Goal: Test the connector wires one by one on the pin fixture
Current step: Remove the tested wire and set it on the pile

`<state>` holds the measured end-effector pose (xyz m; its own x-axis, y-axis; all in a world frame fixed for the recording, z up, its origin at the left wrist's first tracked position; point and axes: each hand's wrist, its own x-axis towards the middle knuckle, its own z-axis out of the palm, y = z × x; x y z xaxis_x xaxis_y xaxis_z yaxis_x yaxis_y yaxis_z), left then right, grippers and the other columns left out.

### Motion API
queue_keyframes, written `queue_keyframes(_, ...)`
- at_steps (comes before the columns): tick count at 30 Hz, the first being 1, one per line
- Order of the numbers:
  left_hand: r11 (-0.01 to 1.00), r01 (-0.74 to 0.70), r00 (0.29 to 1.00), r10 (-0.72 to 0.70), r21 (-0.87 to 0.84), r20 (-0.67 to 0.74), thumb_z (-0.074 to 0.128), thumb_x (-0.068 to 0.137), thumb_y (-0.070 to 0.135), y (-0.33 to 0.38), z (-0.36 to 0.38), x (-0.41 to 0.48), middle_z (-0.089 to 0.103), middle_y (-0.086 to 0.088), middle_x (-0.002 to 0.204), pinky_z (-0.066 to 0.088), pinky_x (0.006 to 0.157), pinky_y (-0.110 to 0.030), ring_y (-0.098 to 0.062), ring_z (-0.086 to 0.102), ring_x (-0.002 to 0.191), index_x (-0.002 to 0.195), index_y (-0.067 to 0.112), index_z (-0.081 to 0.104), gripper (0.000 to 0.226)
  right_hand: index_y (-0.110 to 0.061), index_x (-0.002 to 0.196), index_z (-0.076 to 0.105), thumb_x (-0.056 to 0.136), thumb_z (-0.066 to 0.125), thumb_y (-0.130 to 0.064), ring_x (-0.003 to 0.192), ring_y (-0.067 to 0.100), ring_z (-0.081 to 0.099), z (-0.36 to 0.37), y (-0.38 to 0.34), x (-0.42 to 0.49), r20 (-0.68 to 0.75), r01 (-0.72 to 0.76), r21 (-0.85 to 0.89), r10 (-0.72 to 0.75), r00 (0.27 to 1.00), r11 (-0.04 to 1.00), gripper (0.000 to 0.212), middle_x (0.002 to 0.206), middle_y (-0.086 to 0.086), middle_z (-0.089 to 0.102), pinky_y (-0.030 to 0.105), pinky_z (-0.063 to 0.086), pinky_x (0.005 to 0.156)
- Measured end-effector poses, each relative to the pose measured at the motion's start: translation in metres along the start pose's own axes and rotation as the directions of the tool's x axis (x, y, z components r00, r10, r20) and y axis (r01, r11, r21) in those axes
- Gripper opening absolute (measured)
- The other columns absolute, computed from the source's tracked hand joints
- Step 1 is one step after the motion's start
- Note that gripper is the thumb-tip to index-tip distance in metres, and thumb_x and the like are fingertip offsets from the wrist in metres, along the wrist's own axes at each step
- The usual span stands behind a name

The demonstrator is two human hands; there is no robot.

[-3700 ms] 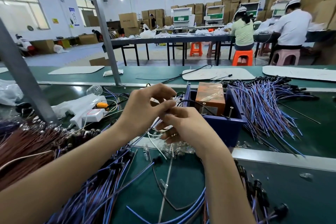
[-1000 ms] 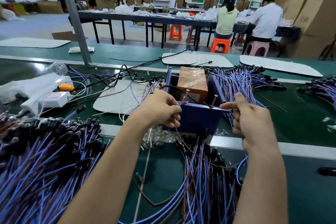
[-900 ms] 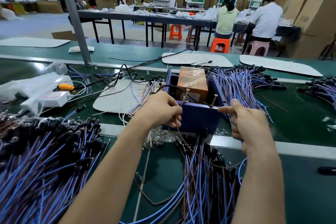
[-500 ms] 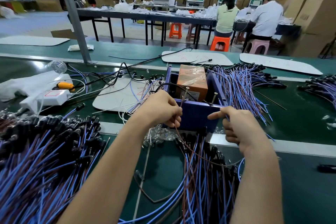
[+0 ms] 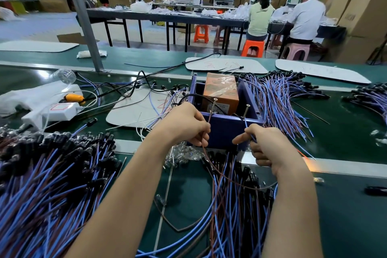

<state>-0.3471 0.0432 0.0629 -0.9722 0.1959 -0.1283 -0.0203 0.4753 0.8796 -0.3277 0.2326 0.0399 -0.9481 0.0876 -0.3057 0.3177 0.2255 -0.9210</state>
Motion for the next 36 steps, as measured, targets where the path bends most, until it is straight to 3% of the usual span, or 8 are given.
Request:
queue_keyframes(17,0.998,-0.010,0.999,0.007,0.059,0.051,0.055,0.090,-0.001,-0.001,0.001,0.002,0.066,-0.010,0.060,0.050,0.048,-0.020,-0.019,0.067,0.053,0.079,-0.006,0.066,0.017,-0.005,0.070,0.074,0.097,0.042,-0.022,0.037,0.011,0.022,0.001,-0.008,-0.012,-0.019,0.011,-0.087,-0.013,1.000,0.996,0.045,0.039,-0.006,0.028,0.020,0.023,0.035)
queue_keyframes(20,0.993,-0.010,0.993,-0.005,0.120,0.121,0.055,0.090,0.000,0.002,0.001,0.000,0.066,-0.007,0.059,0.049,0.047,-0.019,-0.015,0.064,0.049,0.080,-0.003,0.066,0.015,-0.012,0.058,0.074,0.093,0.045,-0.023,0.049,0.019,0.033,0.001,-0.024,-0.024,-0.105,0.091,-0.253,-0.121,0.987,0.963,0.047,0.048,0.004,0.042,0.027,0.034,0.052)
queue_keyframes(23,0.987,-0.062,0.991,0.043,0.148,0.130,0.054,0.091,0.005,0.008,0.001,-0.005,0.063,-0.001,0.055,0.040,0.040,-0.015,-0.009,0.055,0.041,0.081,0.002,0.065,0.015,-0.016,0.057,0.073,0.093,0.048,-0.025,0.046,0.013,0.043,-0.003,-0.040,-0.046,-0.173,0.215,-0.334,-0.284,0.943,0.918,0.044,0.048,0.002,0.052,0.026,0.033,0.051)
queue_keyframes(26,0.989,-0.144,0.986,0.141,0.025,0.089,0.048,0.097,0.007,0.019,0.001,-0.010,0.059,-0.002,0.056,0.039,0.038,-0.016,-0.008,0.051,0.039,0.082,0.006,0.059,0.019,-0.008,0.072,0.070,0.098,0.044,-0.020,0.034,0.007,0.047,-0.009,-0.064,-0.069,-0.093,0.275,-0.248,-0.305,0.948,0.929,0.039,0.045,0.004,0.058,0.018,0.036,0.037)
queue_keyframes(28,0.976,-0.173,0.977,0.187,-0.133,0.101,0.042,0.100,0.007,0.025,0.003,-0.015,0.059,-0.006,0.057,0.043,0.039,-0.018,-0.012,0.055,0.042,0.082,0.006,0.053,0.021,-0.001,0.079,0.064,0.102,0.040,-0.017,0.039,0.017,0.055,-0.020,-0.078,-0.080,-0.080,0.283,-0.139,-0.295,0.952,0.949,0.037,0.057,0.014,0.062,0.022,0.049,0.038)
queue_keyframes(30,0.944,-0.194,0.968,0.228,-0.267,0.103,0.039,0.102,0.009,0.032,0.006,-0.022,0.060,-0.009,0.060,0.049,0.042,-0.021,-0.016,0.059,0.045,0.082,0.007,0.050,0.023,-0.003,0.075,0.060,0.103,0.039,-0.019,0.050,0.026,0.062,-0.039,-0.087,-0.092,-0.162,0.370,-0.116,-0.385,0.908,0.922,0.039,0.069,0.019,0.063,0.032,0.057,0.053)
queue_keyframes(32,0.903,-0.238,0.958,0.278,-0.357,0.066,0.038,0.103,0.010,0.041,0.004,-0.028,0.062,-0.013,0.064,0.053,0.046,-0.023,-0.018,0.062,0.049,0.083,0.006,0.048,0.023,-0.008,0.068,0.059,0.102,0.040,-0.020,0.060,0.028,0.065,-0.056,-0.091,-0.102,-0.253,0.516,-0.116,-0.527,0.811,0.849,0.041,0.073,0.016,0.065,0.037,0.059,0.064)
queue_keyframes(36,0.797,-0.430,0.897,0.431,-0.423,-0.100,0.037,0.102,0.012,0.068,-0.022,-0.045,0.064,-0.010,0.068,0.054,0.050,-0.023,-0.019,0.065,0.055,0.087,0.007,0.047,0.019,-0.017,0.062,0.064,0.091,0.043,-0.031,0.080,0.024,0.070,-0.069,-0.074,-0.123,-0.221,0.754,-0.012,-0.737,0.639,0.657,0.038,0.080,0.009,0.070,0.034,0.060,0.075)
